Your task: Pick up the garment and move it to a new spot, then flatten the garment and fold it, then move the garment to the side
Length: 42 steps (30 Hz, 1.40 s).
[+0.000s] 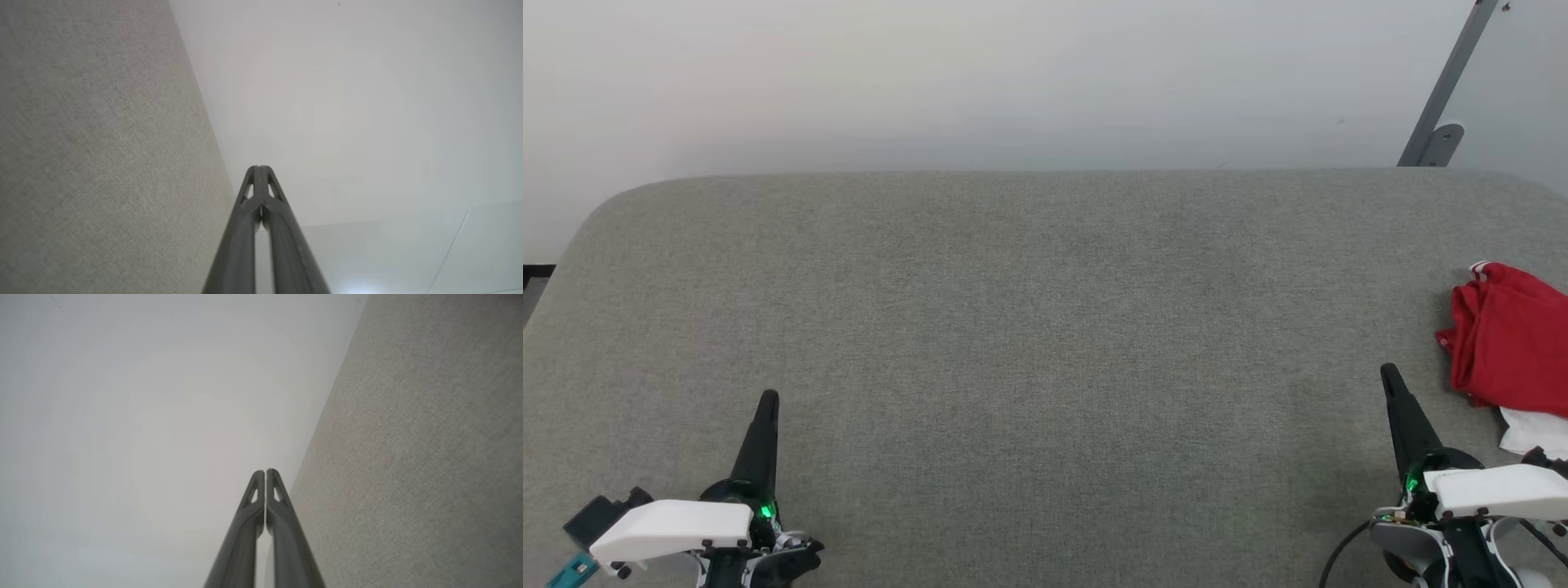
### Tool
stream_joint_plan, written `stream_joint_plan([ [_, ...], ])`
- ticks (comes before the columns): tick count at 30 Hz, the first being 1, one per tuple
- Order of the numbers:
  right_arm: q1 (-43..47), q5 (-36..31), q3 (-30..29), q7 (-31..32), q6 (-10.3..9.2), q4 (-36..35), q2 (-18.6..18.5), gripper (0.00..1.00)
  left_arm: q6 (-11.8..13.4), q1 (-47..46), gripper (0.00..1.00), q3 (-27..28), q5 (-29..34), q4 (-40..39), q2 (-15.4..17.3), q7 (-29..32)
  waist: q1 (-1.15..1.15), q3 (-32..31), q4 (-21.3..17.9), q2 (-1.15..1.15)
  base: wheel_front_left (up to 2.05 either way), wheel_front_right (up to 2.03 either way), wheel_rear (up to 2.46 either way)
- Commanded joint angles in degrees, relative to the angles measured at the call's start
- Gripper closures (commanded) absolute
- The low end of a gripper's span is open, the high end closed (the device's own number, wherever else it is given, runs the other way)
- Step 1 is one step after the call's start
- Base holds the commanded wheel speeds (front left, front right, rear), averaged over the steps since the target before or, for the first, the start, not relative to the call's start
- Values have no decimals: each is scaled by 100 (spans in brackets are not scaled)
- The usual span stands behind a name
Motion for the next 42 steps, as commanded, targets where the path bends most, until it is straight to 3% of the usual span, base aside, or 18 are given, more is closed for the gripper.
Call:
stream_joint_plan([
  [1, -101, 153, 13, 46, -1, 9, 2, 100, 10, -125, 100, 25, -158, 8, 1, 47, 0, -4, -7, 0, 0, 0, 0],
  [26, -230, 1041, 34, 228, -2, 185, 12, 100, 12, -302, 100, 54, -943, 124, -137, 309, 0, -49, -88, 0, 0, 0, 0],
  [42, -213, 1026, 33, 213, -2, 181, 12, 100, 12, -296, 100, 61, -924, 121, -139, 313, 0, -49, -89, 0, 0, 0, 0],
])
